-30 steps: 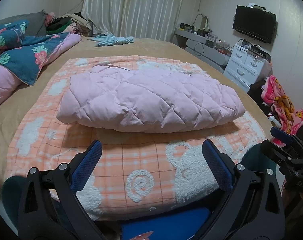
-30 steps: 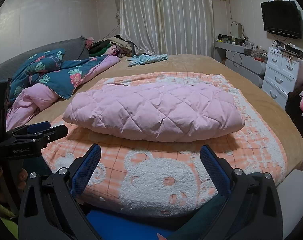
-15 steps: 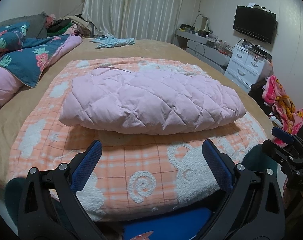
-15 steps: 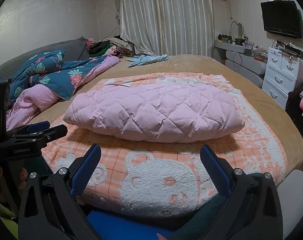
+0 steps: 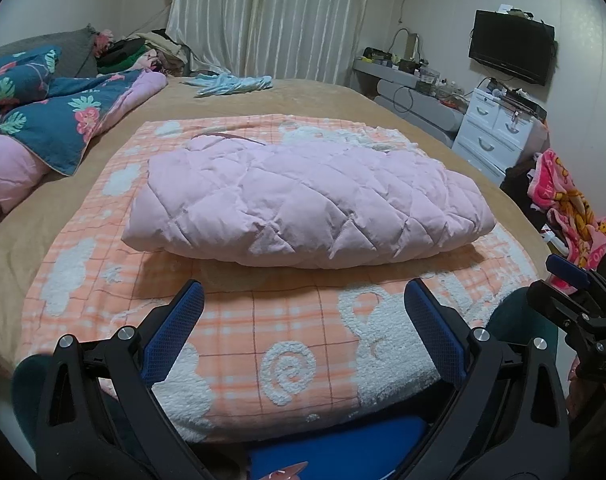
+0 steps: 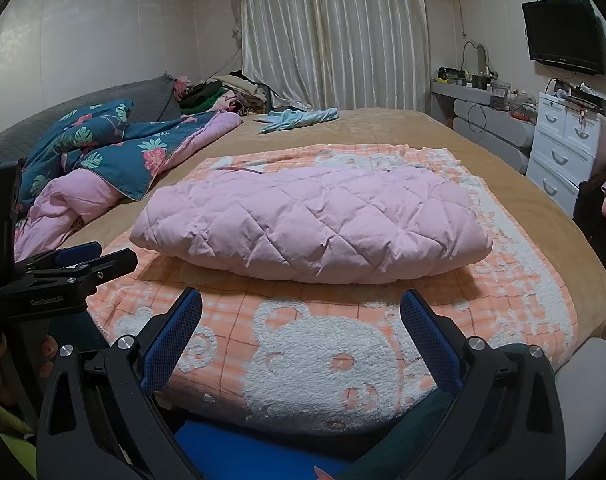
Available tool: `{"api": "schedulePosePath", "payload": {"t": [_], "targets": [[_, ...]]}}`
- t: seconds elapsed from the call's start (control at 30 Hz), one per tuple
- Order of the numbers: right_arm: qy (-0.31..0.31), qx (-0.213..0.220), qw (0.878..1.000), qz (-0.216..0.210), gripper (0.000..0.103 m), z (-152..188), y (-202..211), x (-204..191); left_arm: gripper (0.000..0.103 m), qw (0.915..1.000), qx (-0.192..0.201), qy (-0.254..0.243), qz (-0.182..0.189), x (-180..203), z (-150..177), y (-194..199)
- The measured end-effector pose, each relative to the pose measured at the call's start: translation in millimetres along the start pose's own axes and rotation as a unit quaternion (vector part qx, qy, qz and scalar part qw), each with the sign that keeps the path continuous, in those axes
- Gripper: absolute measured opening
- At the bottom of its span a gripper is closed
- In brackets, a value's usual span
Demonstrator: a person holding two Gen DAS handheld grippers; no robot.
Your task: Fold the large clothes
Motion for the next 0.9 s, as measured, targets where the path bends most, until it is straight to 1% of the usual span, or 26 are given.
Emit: {"api": "schedulePosePath", "payload": {"t": [0.53, 0.7, 0.87, 0.9], "targets": [[-0.001, 0.002, 1.000, -0.001, 0.099, 0, 2, -4, 0.094, 1.0000, 0.002, -0.003, -0.008, -7, 2, -1], [-0.001, 0.002, 1.000, -0.001, 0.099, 0, 3, -4, 0.094, 1.0000, 0.001, -0.002, -0.008, -3, 2, 0], [-0.002, 0.002, 1.000, -0.001, 0.099, 0, 3, -4, 0.094, 0.9999, 0.001, -0.003, -0.013, -13, 1, -2], [-0.002, 0.003, 1.000, 0.000, 0.099, 1, 4, -5, 0.094, 0.9999, 0.000, -0.004, -0.012, -9, 2, -2]]}}
Point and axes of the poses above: each gripper's, at about its wrist camera, not at the fingertips, and y roughly against the way its jaws point, x to its right, z to its underside, the point moved 1 cm from there along -y, roughly the way its jaws point, and after that the axes turned 12 degrees about -z, right-handed, at the moved point
